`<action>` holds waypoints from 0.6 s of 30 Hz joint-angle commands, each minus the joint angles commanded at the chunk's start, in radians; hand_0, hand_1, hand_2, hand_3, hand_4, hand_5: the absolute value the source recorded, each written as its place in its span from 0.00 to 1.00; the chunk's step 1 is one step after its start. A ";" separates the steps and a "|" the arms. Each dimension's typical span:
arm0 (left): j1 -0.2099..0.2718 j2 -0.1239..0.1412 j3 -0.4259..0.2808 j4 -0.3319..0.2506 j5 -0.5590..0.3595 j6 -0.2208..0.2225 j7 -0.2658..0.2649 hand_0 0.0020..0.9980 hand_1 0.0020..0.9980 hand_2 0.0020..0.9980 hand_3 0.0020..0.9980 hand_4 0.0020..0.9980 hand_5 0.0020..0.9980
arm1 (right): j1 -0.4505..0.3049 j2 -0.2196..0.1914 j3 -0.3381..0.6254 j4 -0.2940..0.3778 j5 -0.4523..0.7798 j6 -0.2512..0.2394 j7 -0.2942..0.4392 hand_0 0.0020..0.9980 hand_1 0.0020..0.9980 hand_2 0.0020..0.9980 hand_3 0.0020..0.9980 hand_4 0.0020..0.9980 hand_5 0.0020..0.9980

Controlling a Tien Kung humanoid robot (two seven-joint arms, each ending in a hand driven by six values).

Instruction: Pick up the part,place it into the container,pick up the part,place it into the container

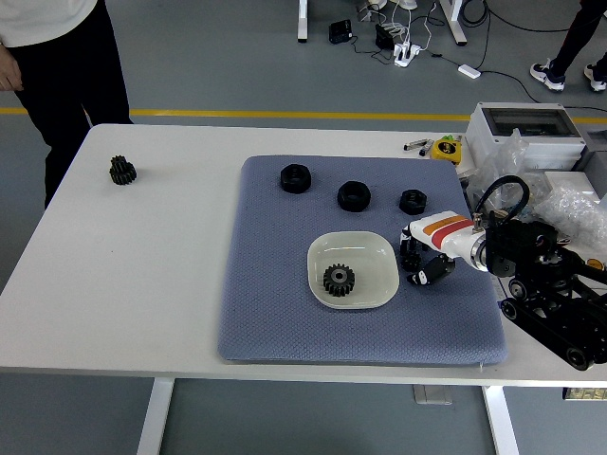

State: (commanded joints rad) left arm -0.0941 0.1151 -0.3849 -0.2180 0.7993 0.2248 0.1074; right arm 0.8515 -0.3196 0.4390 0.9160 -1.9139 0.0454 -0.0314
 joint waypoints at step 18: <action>-0.009 0.003 0.012 -0.001 -0.019 0.001 -0.005 0.65 0.64 0.61 0.55 0.59 0.47 | -0.002 -0.007 -0.003 -0.024 0.014 -0.017 0.010 0.30 0.42 0.48 0.49 0.75 0.29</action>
State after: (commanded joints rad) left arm -0.1032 0.1177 -0.3728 -0.2187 0.7803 0.2258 0.1029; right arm 0.8496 -0.3263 0.4358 0.8916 -1.9003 0.0284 -0.0212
